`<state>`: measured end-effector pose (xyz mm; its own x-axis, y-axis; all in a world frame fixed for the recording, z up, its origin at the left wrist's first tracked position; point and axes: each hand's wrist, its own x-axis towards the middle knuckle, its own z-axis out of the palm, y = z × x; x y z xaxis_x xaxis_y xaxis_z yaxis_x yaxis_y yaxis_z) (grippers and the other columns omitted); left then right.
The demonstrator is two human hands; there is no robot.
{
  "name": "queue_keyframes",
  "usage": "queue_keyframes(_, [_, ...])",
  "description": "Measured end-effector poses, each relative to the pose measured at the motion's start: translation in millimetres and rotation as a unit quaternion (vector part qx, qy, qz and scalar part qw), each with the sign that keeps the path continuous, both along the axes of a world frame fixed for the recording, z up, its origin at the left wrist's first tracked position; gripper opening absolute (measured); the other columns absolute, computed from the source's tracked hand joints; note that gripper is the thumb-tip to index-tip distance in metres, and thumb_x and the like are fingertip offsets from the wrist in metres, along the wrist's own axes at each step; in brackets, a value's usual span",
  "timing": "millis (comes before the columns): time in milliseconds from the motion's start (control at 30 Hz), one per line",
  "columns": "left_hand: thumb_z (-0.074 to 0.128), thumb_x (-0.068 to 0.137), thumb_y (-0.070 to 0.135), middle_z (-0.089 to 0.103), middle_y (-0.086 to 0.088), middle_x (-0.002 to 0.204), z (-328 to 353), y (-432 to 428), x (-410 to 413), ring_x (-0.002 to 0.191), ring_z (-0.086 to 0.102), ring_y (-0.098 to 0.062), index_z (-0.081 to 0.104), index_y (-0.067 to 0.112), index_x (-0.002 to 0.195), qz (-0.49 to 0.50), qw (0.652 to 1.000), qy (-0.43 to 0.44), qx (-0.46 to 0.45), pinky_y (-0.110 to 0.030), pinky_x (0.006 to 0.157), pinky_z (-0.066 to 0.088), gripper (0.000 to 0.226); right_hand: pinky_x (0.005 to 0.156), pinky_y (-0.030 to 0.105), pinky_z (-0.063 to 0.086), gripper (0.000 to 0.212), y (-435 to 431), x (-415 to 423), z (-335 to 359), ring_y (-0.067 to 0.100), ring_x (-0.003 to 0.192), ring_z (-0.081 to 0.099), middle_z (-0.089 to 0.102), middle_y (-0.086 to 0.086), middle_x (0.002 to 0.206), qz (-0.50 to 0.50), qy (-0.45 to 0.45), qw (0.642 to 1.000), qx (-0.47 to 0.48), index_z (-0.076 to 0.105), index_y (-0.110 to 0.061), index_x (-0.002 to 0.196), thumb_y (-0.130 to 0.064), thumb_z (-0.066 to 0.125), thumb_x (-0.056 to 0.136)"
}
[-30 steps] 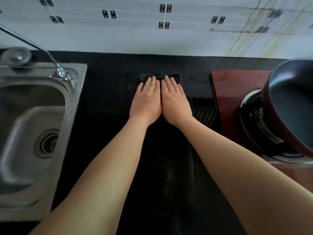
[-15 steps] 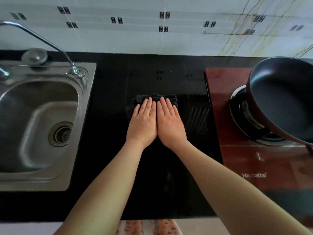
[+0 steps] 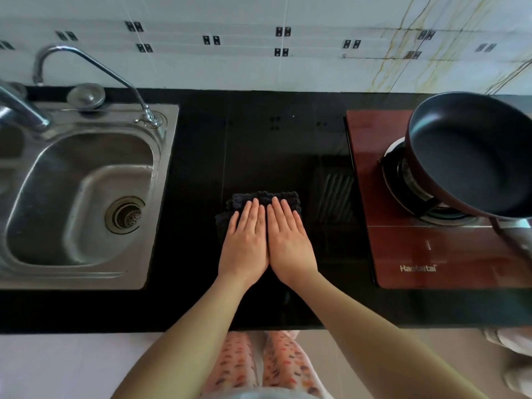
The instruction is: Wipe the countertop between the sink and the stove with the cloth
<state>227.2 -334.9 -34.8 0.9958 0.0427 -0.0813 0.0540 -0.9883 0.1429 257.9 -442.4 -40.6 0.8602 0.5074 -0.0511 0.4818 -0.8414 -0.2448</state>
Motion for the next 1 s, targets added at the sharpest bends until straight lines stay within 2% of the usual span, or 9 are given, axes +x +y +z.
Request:
queue_keyframes(300, [0.018,0.095,0.025,0.022,-0.016,0.153,-3.5,-6.9,-63.3,0.143,0.015,-0.026,0.020,0.003,0.144,-0.013,1.000,-0.015,-0.020,-0.045,0.115,0.020,0.054,0.117,0.042,0.008,0.066,-9.3,-64.7,2.5,0.024,0.144,-0.001,0.004,0.011,0.156,-0.003,0.015,1.000,-0.009,0.008,-0.008,0.147,-0.025,0.046,0.095])
queue_keyframes(433, [0.030,0.095,0.025,0.023,-0.016,0.153,-9.1,-18.6,-105.6,0.143,0.015,-0.027,0.023,0.003,0.144,-0.016,0.999,0.005,-0.028,-0.045,0.115,0.017,0.054,0.115,0.042,0.002,0.075,-19.0,-106.2,3.7,0.027,0.144,-0.006,0.001,0.012,0.157,0.008,0.056,0.997,-0.045,0.006,-0.008,0.148,-0.026,0.052,0.091])
queue_keyframes(600, [0.048,0.093,0.027,0.026,-0.015,0.152,-3.8,-21.4,-103.4,0.142,0.017,-0.027,0.025,0.004,0.144,-0.008,1.000,0.023,-0.017,-0.045,0.114,0.019,0.060,0.112,0.040,-0.005,0.076,-18.9,-104.5,7.5,0.025,0.142,-0.010,-0.008,0.009,0.153,0.017,0.056,0.997,-0.057,0.002,-0.010,0.147,-0.027,0.052,0.092])
queue_keyframes(667, [0.044,0.094,0.027,0.027,-0.017,0.152,-3.1,-21.7,-102.7,0.142,0.019,-0.029,0.026,0.003,0.144,-0.014,0.999,0.028,-0.004,-0.047,0.114,0.021,0.058,0.112,0.041,-0.002,0.077,-19.2,-104.4,8.0,0.026,0.143,-0.005,-0.001,0.010,0.155,0.016,0.061,0.996,-0.062,0.008,-0.010,0.148,-0.028,0.056,0.090])
queue_keyframes(767, [0.032,0.092,0.029,0.031,-0.022,0.148,-4.1,-20.3,-99.7,0.139,0.024,-0.036,0.031,0.001,0.141,-0.043,0.998,0.044,0.015,-0.052,0.110,0.026,0.057,0.112,0.043,0.015,0.078,-20.1,-103.9,5.7,0.027,0.142,0.016,0.025,0.012,0.153,0.009,0.054,0.997,-0.053,0.028,-0.008,0.145,-0.030,0.067,0.081])
queue_keyframes(800, [0.029,0.092,0.029,0.032,-0.024,0.147,-4.9,-19.2,-98.1,0.139,0.025,-0.038,0.032,0.000,0.141,-0.057,0.997,0.044,0.024,-0.053,0.108,0.028,0.057,0.111,0.043,0.017,0.078,-21.0,-102.6,4.1,0.027,0.141,0.018,0.028,0.012,0.152,0.009,0.053,0.997,-0.048,0.030,-0.007,0.144,-0.030,0.068,0.080])
queue_keyframes(933, [0.028,0.091,0.026,0.034,-0.028,0.145,-6.2,-19.3,-92.3,0.138,0.025,-0.041,0.033,-0.002,0.139,-0.090,0.995,0.026,0.026,-0.056,0.108,0.029,0.056,0.114,0.041,0.015,0.075,-27.8,-98.5,0.0,0.026,0.143,0.010,0.014,0.011,0.155,0.022,0.055,0.998,-0.037,0.022,-0.008,0.147,-0.028,0.061,0.086])
queue_keyframes(1000, [0.027,0.092,0.026,0.032,-0.028,0.145,-5.0,-33.3,-82.7,0.138,0.023,-0.042,0.032,-0.002,0.140,-0.103,0.994,0.020,0.024,-0.056,0.110,0.025,0.056,0.113,0.043,0.022,0.072,-42.1,-90.3,1.7,0.027,0.143,0.015,0.022,0.013,0.154,0.007,0.053,0.998,-0.028,0.026,-0.006,0.145,-0.025,0.060,0.085])
